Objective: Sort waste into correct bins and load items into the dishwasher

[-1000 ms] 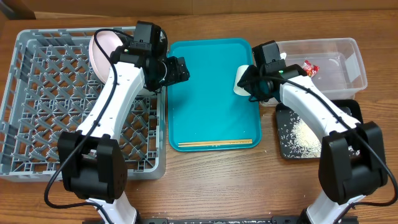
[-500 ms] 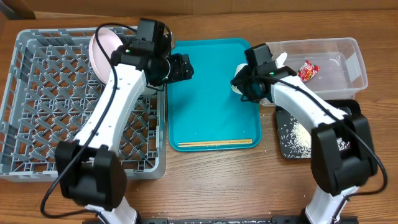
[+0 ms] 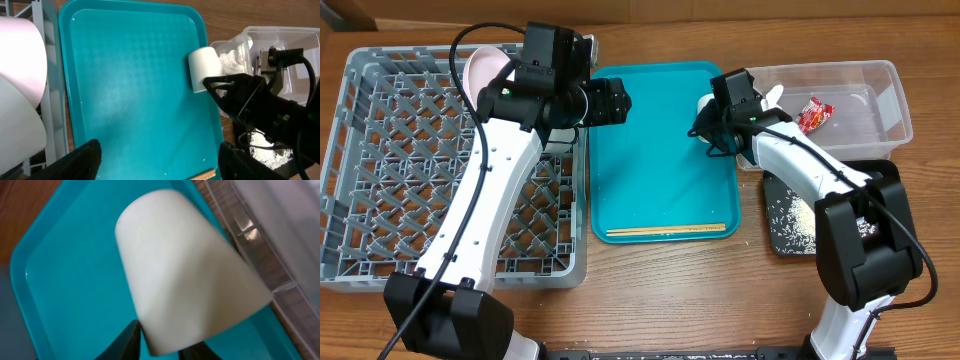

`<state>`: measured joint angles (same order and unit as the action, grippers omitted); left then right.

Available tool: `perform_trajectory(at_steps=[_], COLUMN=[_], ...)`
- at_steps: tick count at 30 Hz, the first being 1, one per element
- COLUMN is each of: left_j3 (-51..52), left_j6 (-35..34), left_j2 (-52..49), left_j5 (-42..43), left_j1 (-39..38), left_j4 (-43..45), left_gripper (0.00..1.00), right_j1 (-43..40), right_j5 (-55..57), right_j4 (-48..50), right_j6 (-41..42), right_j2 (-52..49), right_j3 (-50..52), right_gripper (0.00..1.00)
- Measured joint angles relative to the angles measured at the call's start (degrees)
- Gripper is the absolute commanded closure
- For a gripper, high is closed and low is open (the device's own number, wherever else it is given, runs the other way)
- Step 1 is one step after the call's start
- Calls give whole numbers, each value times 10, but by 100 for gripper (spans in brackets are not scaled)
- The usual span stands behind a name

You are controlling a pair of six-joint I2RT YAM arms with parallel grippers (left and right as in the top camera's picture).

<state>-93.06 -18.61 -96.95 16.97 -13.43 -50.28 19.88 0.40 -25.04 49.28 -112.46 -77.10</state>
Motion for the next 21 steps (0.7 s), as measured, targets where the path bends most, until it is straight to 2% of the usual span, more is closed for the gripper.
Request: perform_trajectory(at_steps=[5,13,21], left_j3=[0,0,0], left_j6=[7,8,8], left_j2=[0,0,0], left_j5=[-2,-3,-2], left_j1=[0,0,0], left_j4=[-3,-4,-5], left_gripper=[23,24,24], right_j1=[1,0,0], right_j5=[-6,-17,-38], right_j4=[0,-2,-16], right_j6=[-27,-74,-161], right_j2=[0,0,0], right_j3=[0,0,0], right_gripper=[87,87,87])
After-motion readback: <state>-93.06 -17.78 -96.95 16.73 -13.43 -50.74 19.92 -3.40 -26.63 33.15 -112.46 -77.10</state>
